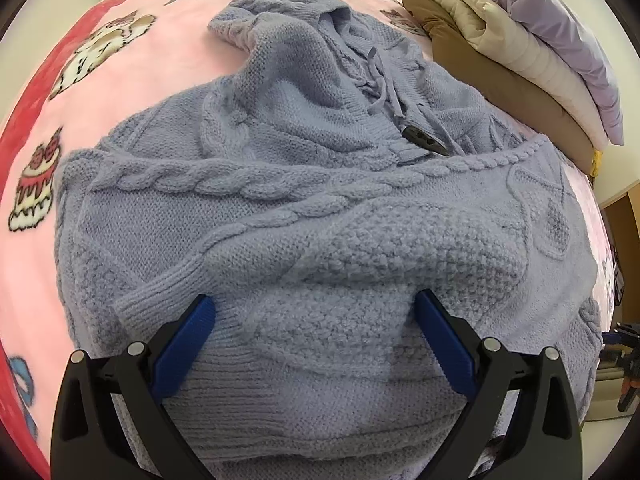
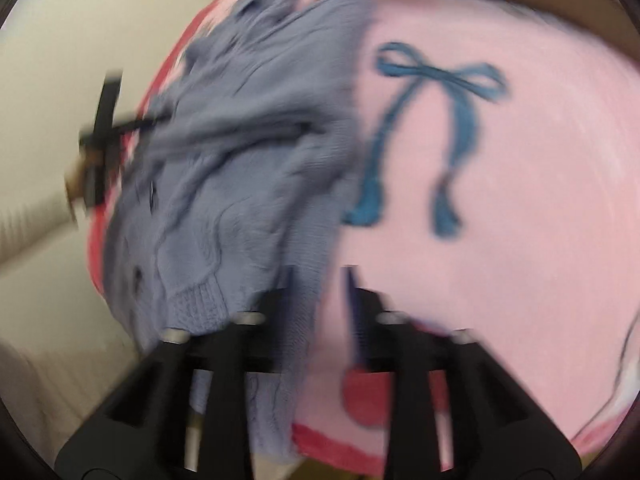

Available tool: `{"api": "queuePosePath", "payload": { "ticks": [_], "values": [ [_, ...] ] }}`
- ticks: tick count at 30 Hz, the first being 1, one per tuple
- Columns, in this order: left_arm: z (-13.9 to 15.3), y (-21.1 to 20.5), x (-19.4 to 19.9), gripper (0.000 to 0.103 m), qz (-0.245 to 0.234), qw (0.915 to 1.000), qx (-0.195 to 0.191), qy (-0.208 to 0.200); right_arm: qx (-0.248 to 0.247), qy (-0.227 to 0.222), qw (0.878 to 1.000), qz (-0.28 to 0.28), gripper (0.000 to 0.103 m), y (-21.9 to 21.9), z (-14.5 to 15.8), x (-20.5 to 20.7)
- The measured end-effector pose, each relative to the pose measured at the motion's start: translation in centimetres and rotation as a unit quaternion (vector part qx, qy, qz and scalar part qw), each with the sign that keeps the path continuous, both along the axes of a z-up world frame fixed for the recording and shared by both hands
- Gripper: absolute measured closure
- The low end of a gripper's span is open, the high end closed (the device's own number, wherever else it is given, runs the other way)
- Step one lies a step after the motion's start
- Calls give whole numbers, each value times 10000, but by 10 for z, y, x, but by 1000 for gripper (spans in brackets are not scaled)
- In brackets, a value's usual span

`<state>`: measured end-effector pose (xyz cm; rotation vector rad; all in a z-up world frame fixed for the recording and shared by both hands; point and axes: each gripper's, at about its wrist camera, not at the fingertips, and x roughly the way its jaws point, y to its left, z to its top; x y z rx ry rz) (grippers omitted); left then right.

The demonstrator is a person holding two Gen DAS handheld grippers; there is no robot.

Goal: Fold large clothes

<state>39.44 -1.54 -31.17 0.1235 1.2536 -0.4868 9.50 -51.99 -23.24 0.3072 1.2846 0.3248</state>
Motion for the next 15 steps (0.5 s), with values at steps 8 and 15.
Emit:
{"api": "queuePosePath", "payload": {
  "ticks": [8,15],
  "values": [
    [0,-1,2,5,-18,10000,20,43,-1236,-284,9868,1011,67,44,1,3],
    [0,0,0,5,-8,10000,16,35,-2259,83,9576,1789,70,75,-15,19]
  ]
}}
